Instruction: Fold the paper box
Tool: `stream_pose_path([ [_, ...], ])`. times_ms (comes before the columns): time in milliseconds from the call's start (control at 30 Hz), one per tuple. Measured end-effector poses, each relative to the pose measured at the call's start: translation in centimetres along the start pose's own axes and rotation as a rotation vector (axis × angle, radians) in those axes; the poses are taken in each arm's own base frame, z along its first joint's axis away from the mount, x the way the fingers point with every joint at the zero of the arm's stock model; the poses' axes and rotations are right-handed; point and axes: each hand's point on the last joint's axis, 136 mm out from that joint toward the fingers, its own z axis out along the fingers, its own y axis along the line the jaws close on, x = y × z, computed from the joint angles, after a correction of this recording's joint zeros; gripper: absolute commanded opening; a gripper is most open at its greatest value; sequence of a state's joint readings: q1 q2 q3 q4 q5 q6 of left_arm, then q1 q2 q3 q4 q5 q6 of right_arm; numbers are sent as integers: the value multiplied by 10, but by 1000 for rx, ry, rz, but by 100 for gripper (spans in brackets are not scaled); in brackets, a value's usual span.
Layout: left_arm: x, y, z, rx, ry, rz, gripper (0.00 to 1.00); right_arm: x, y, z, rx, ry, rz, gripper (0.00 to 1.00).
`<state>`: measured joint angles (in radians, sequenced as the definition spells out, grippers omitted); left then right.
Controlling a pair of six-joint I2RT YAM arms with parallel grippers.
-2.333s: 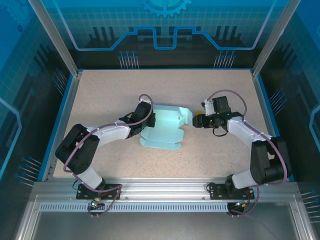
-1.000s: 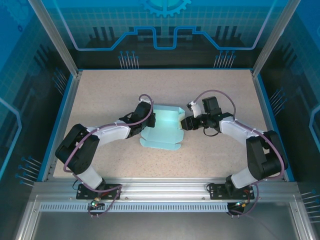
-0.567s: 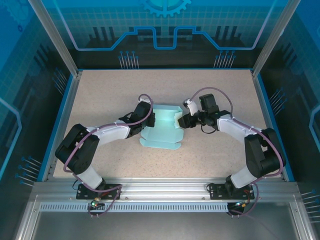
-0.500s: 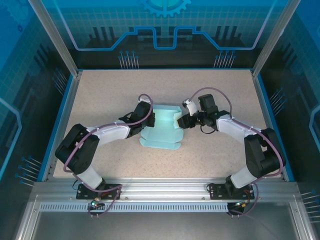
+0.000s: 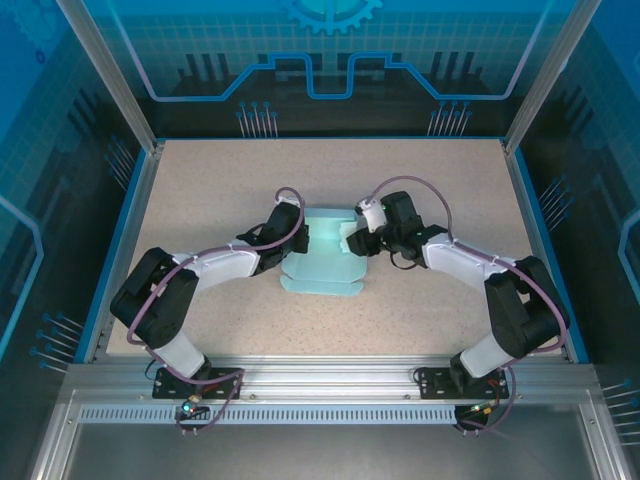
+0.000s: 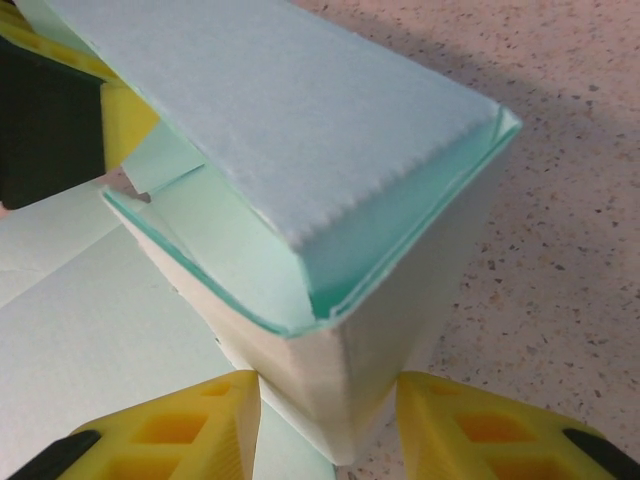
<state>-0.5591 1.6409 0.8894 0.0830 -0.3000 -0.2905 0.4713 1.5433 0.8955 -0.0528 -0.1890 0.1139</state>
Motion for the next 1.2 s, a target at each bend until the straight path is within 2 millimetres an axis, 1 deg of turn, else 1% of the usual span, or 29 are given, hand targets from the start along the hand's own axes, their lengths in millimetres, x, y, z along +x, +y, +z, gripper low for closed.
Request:
stream_pose_path([
  [233, 0, 0, 0, 1, 1, 0, 5, 0, -3, 4, 105, -6, 15, 39],
  [400, 2, 0, 0, -1, 6, 2, 5, 0, -10, 14, 184, 11, 27, 37],
  [800, 3, 1, 0, -3, 12, 3, 5, -4, -24, 24, 361, 41, 56, 23],
  [1200, 4, 1, 0, -3, 11, -9, 5, -9, -31, 23, 592, 95, 10, 17],
])
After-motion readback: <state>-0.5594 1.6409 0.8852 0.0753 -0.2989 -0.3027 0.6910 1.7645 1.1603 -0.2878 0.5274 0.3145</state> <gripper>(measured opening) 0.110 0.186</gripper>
